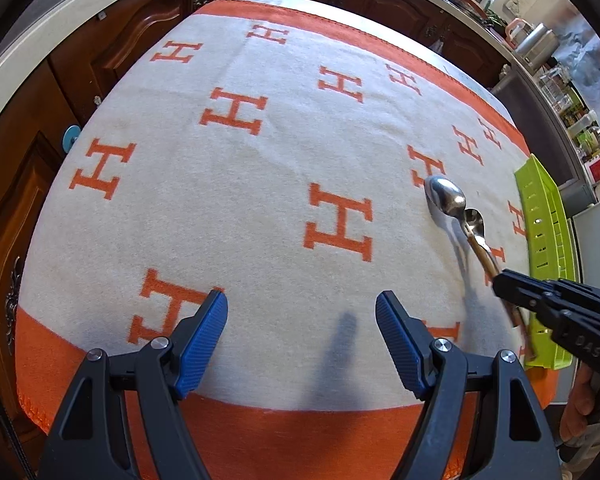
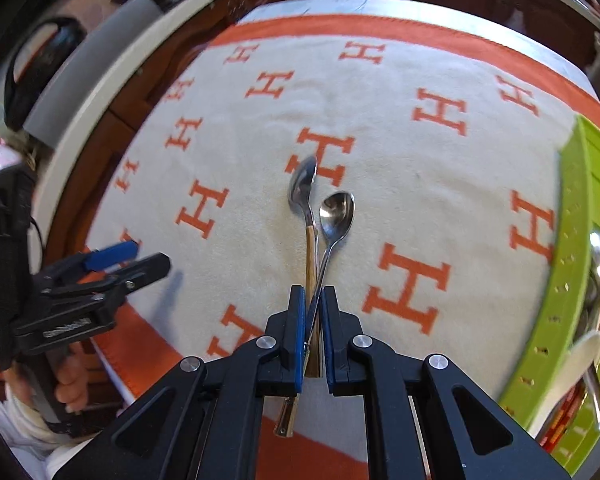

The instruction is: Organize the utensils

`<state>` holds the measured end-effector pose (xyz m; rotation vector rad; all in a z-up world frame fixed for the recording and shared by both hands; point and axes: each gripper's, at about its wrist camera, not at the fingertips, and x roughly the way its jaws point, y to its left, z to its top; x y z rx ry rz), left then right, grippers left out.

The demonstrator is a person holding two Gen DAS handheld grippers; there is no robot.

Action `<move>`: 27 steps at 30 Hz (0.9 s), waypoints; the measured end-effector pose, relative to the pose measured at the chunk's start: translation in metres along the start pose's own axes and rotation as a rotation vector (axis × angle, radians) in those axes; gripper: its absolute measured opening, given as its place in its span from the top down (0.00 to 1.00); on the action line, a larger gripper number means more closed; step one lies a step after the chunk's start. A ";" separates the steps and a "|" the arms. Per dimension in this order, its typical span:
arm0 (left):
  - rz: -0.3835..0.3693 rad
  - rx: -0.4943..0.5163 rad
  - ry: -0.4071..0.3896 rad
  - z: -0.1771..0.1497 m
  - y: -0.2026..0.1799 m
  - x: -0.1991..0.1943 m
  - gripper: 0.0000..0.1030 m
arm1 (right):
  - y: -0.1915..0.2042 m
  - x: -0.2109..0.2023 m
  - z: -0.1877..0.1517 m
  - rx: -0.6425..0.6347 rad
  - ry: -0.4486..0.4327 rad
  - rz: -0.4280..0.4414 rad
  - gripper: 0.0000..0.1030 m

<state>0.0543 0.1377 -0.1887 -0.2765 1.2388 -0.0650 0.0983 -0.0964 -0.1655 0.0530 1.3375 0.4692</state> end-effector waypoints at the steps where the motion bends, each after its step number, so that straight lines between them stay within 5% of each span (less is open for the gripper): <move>1: 0.001 0.010 -0.003 0.000 -0.004 -0.001 0.27 | -0.003 -0.005 -0.002 0.018 -0.014 0.007 0.93; 14: -0.048 0.094 0.016 -0.003 -0.042 -0.007 0.27 | -0.013 0.007 -0.042 -0.002 0.074 -0.017 0.93; 27: -0.063 0.122 0.052 -0.002 -0.057 -0.002 0.27 | -0.062 0.013 -0.044 0.252 0.089 0.250 0.92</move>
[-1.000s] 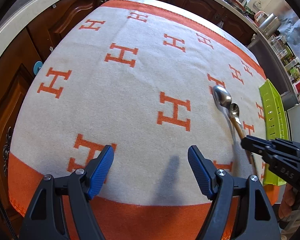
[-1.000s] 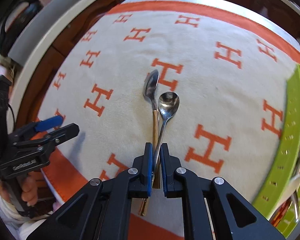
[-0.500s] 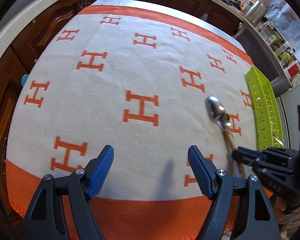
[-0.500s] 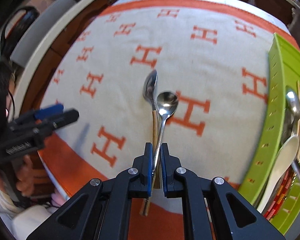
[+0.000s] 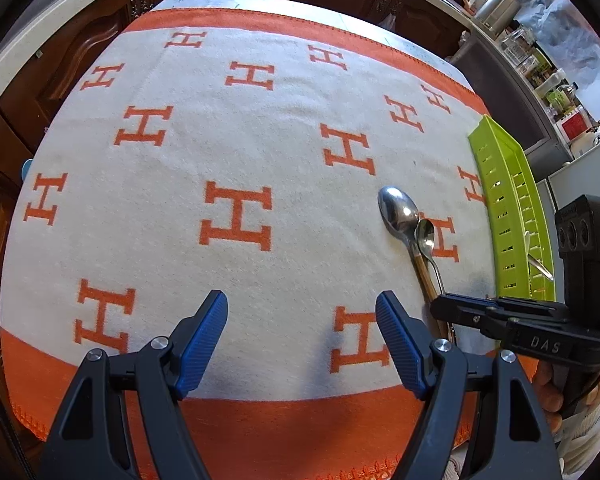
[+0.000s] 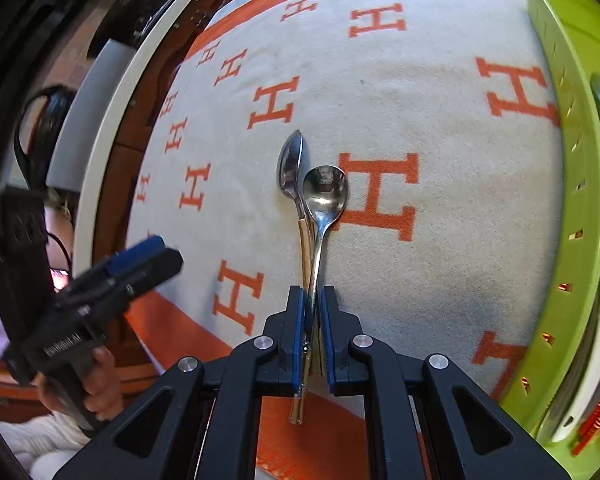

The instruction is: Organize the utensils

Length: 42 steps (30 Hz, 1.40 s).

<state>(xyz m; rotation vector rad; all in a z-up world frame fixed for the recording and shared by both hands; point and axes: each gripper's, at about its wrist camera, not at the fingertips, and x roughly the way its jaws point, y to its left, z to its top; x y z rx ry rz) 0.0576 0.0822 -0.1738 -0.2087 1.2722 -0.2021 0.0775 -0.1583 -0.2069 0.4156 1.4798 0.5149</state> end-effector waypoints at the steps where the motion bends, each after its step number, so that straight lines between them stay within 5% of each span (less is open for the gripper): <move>1: 0.001 0.001 0.001 0.000 -0.001 0.000 0.27 | -0.002 0.001 0.001 0.011 0.002 0.010 0.92; 9: 0.008 0.010 0.014 0.000 -0.003 0.003 0.27 | -0.009 0.006 0.008 0.073 0.016 0.078 0.90; 20: 0.006 0.020 0.027 0.002 -0.008 0.010 0.27 | 0.017 0.006 0.014 -0.010 -0.017 -0.079 0.89; 35: -0.007 0.000 0.043 0.003 0.000 0.015 0.27 | 0.012 0.007 0.044 0.085 -0.064 -0.057 0.79; 38: -0.011 -0.004 0.046 0.004 0.001 0.016 0.27 | 0.011 0.008 0.045 0.088 -0.082 -0.090 0.94; 42: -0.027 -0.003 0.053 0.007 -0.002 0.018 0.27 | 0.005 0.004 0.041 0.097 -0.122 -0.082 0.97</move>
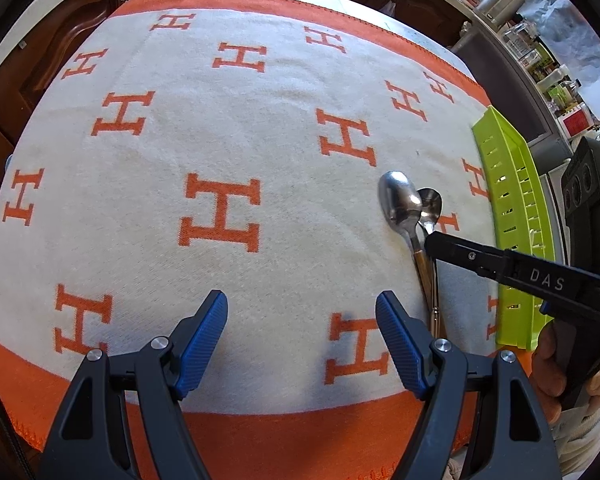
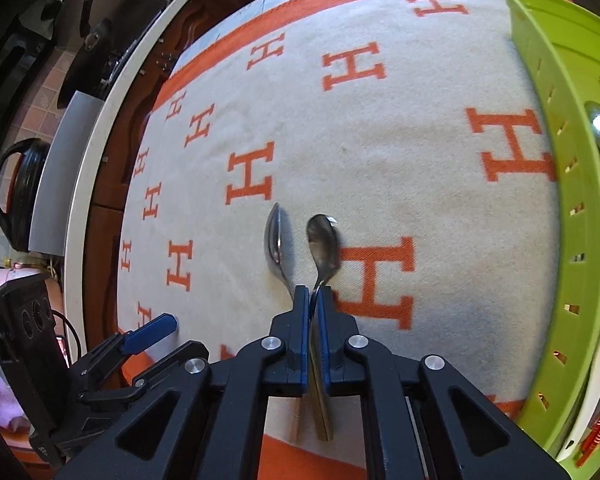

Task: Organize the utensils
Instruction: 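Lift the small spoon with the right gripper while the left gripper grasps the wooden-handled spoon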

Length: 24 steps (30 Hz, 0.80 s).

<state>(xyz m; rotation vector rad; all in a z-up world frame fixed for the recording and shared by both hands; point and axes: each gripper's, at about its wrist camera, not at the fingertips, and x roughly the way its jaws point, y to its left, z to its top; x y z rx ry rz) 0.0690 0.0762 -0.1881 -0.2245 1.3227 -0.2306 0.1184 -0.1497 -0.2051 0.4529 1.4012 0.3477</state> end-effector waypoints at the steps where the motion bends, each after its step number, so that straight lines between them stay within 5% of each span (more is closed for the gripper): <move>1: -0.008 0.001 0.003 0.002 -0.003 0.002 0.27 | -0.001 -0.002 -0.001 -0.005 -0.014 -0.004 0.98; 11: -0.112 -0.054 0.068 0.031 -0.043 0.018 0.27 | -0.028 -0.051 -0.016 0.027 -0.123 0.033 0.98; 16: 0.049 -0.089 0.138 0.043 -0.066 0.041 0.27 | -0.047 -0.084 -0.024 0.043 -0.196 0.061 0.98; 24: 0.248 -0.105 0.092 0.055 -0.095 0.056 0.26 | -0.067 -0.121 -0.039 0.053 -0.272 0.116 0.98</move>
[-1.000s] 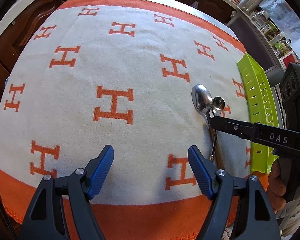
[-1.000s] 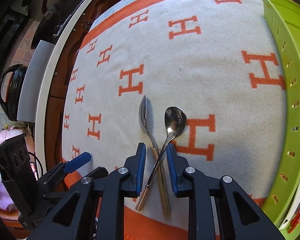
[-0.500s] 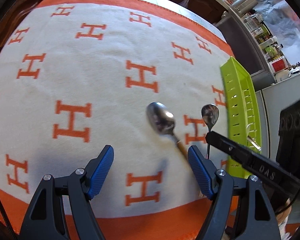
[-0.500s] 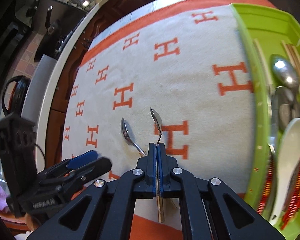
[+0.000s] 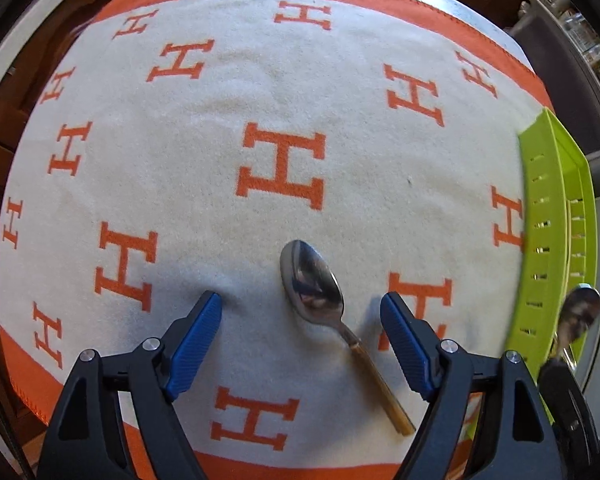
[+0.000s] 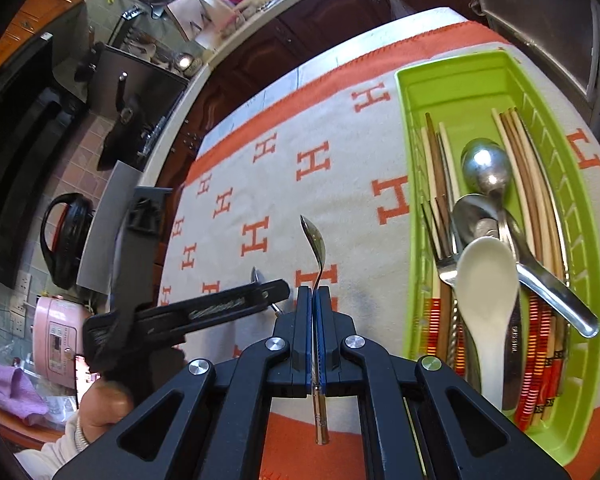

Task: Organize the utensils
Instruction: 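Lift the small spoon with the right gripper while the left gripper grasps the wooden-handled spoon, then carry both spoons into the green tray and open both grippers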

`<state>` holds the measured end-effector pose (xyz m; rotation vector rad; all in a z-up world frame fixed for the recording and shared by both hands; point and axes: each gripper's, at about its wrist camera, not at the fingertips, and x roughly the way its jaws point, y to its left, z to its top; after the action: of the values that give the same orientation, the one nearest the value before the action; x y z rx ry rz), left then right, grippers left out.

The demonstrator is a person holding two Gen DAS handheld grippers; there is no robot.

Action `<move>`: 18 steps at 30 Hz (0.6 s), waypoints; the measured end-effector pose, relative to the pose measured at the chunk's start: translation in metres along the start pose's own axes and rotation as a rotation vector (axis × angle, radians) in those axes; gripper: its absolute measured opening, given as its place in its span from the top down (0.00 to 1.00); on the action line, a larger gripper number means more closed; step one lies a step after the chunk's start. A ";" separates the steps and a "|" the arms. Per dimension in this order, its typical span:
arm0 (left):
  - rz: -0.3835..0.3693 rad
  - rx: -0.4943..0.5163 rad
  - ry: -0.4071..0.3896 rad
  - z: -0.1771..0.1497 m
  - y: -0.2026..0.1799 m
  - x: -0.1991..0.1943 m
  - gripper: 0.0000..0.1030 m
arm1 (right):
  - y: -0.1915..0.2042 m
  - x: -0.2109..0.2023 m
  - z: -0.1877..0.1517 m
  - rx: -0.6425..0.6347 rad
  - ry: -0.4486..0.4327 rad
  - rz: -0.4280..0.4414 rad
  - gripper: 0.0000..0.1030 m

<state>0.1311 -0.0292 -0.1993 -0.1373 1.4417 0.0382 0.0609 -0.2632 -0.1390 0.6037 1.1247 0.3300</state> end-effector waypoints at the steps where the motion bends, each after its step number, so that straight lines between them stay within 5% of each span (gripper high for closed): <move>1: 0.007 0.000 -0.035 -0.001 -0.002 -0.003 0.40 | -0.002 -0.004 -0.001 0.001 -0.006 0.001 0.98; 2: 0.006 0.004 -0.059 -0.002 -0.004 -0.005 0.63 | -0.005 -0.008 -0.001 0.004 -0.012 0.003 0.98; 3: -0.015 0.009 -0.078 -0.003 -0.004 -0.008 0.73 | -0.008 -0.012 -0.002 0.008 -0.017 0.006 0.98; 6: -0.086 -0.007 -0.091 -0.006 0.002 -0.010 0.79 | -0.019 -0.025 -0.004 0.030 -0.034 0.020 0.98; 8: -0.207 -0.032 -0.101 -0.010 0.010 -0.012 0.98 | -0.026 -0.033 -0.005 0.037 -0.044 0.026 0.98; 10: -0.322 -0.072 -0.087 -0.014 0.021 -0.013 0.99 | -0.030 -0.040 -0.006 0.038 -0.056 0.032 0.98; 18: -0.467 -0.034 -0.111 -0.027 0.028 -0.025 0.99 | -0.044 -0.083 -0.014 0.044 -0.112 0.067 0.98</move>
<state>0.0983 -0.0034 -0.1802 -0.4882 1.2693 -0.3077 0.0117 -0.3388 -0.1087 0.6922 1.0074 0.3259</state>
